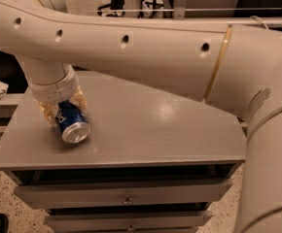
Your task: Place pepsi can upright
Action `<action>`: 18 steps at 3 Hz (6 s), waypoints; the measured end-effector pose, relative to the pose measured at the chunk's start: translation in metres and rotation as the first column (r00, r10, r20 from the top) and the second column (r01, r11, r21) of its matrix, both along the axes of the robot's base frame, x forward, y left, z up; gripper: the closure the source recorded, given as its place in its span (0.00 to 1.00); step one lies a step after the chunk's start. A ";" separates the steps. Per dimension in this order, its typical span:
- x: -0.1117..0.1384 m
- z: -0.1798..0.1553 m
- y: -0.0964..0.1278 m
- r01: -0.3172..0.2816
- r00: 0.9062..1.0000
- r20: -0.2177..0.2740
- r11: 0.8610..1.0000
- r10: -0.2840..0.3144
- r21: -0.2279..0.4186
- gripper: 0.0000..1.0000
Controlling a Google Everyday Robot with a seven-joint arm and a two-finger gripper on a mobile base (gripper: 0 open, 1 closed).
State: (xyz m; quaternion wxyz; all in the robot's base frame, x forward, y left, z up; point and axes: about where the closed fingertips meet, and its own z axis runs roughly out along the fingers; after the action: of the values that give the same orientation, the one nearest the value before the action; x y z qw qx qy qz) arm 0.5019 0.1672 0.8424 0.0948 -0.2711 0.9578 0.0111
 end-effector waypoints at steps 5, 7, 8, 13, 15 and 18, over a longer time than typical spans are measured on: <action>0.027 0.123 0.031 -0.494 0.843 0.456 0.744 0.284 0.450 1.00; 0.027 0.126 0.029 -0.512 0.820 0.508 0.735 0.265 0.445 1.00; 0.019 0.107 0.021 -0.559 0.764 0.596 0.714 0.246 0.422 1.00; 0.065 0.106 0.045 -0.728 0.476 0.873 0.508 -0.109 0.461 1.00; 0.063 0.104 0.046 -0.731 0.497 0.863 0.489 -0.097 0.476 1.00; 0.044 0.069 0.034 -0.730 0.520 0.846 0.451 -0.122 0.514 0.99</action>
Offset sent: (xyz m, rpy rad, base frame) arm 0.0332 0.0219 0.0976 0.3858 -0.2567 0.3924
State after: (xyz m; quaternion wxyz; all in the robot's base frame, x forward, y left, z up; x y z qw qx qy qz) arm 0.5463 0.2016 0.9115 0.6214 -0.3568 0.5927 0.3679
